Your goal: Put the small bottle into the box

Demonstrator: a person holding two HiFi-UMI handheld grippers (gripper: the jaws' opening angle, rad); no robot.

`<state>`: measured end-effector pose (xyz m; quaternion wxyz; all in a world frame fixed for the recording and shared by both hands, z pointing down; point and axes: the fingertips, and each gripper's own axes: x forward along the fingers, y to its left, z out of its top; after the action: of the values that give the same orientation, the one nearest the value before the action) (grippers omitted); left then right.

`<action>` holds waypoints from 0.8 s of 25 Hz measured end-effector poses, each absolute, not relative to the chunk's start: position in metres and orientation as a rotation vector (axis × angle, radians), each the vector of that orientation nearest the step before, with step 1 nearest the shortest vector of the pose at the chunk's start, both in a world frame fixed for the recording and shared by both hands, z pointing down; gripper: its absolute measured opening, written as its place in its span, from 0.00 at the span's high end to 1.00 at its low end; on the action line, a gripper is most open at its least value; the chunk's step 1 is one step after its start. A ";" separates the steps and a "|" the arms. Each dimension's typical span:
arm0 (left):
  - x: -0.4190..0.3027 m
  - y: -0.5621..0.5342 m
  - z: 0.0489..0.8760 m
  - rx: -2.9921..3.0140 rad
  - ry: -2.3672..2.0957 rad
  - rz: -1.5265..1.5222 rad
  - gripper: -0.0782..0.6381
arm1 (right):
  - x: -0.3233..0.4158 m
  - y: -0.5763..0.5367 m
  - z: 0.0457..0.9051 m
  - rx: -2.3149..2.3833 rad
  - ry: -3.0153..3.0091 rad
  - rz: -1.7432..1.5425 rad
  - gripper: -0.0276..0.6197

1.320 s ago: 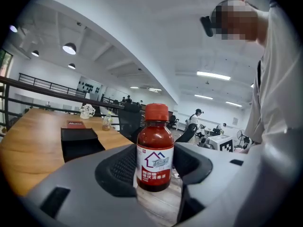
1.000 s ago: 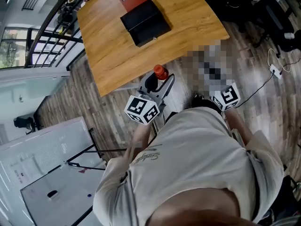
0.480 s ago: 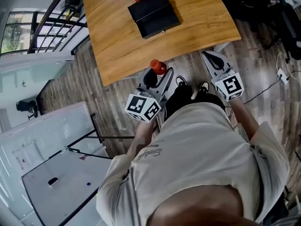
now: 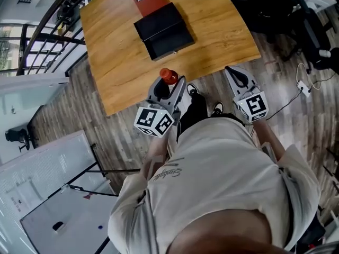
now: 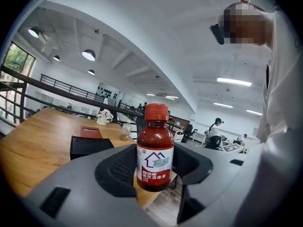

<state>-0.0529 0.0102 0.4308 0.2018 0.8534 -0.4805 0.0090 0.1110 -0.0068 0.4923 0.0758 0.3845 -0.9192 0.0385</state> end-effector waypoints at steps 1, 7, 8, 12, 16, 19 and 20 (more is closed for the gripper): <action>-0.057 -0.002 0.430 2.386 -1.343 0.013 0.57 | 0.111 -0.015 0.492 1.172 -2.747 0.116 0.96; -0.077 -0.057 0.435 2.381 -1.331 -0.014 0.57 | 0.090 -0.063 0.478 1.192 -2.726 0.093 0.96; -0.081 -0.066 0.436 2.384 -1.327 -0.001 0.57 | 0.083 -0.073 0.472 1.195 -2.732 0.083 0.96; -0.103 -0.092 0.440 2.385 -1.313 0.005 0.57 | 0.052 -0.107 0.449 1.206 -2.758 0.042 0.97; -0.131 -0.116 0.450 2.374 -1.309 -0.007 0.57 | 0.020 -0.131 0.444 1.209 -2.772 0.054 0.96; -0.147 -0.133 0.455 2.371 -1.308 -0.015 0.57 | -0.004 -0.137 0.448 1.158 -2.753 -0.030 0.96; -0.151 -0.137 0.456 2.367 -1.305 -0.019 0.57 | -0.012 -0.137 0.450 1.129 -2.742 -0.073 0.97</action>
<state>-0.1511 -0.1371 0.4561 0.2174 0.8547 -0.4713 -0.0069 -0.0124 -0.1374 0.4502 0.0875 0.3792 -0.9209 -0.0244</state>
